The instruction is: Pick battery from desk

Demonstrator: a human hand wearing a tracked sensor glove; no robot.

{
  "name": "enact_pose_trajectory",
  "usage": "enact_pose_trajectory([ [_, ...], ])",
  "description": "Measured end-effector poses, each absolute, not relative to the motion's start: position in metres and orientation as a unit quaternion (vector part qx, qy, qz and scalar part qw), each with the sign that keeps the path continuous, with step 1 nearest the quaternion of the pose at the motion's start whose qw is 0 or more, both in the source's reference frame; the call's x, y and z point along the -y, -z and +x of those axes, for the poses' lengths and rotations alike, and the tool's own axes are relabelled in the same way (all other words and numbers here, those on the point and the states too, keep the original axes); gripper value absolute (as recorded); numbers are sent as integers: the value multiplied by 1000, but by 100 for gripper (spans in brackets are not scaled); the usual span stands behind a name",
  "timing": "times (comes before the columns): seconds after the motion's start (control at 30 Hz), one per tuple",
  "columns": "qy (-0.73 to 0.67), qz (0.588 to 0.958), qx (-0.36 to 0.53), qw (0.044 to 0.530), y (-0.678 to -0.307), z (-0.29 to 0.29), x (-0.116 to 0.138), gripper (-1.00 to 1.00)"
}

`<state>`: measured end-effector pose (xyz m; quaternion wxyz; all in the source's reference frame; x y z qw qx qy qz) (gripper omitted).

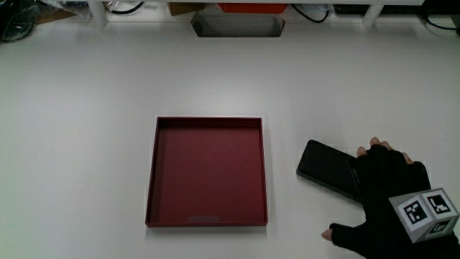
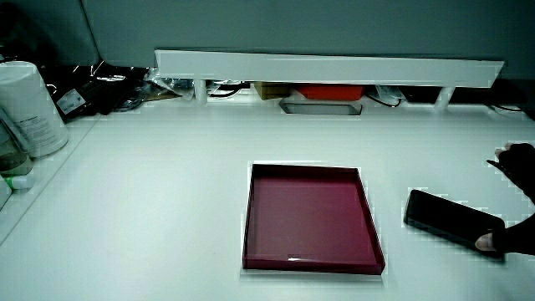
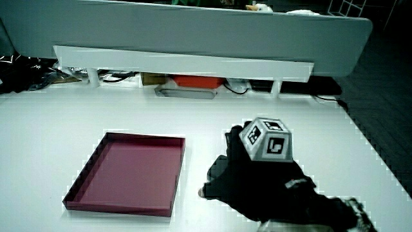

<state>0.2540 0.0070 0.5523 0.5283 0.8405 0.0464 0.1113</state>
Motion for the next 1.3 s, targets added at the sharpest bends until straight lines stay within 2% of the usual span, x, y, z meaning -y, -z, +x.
enact_pose_trajectory([
  [0.2,-100,841,-48,529,-557,253,-7,0],
  [0.5,-71,860,-51,502,-555,247,-4,50],
  [0.8,-78,887,-32,453,-551,247,-5,100],
  [1.1,-59,907,8,416,-545,244,-3,100],
  [1.3,-63,916,27,394,-512,223,23,100],
])
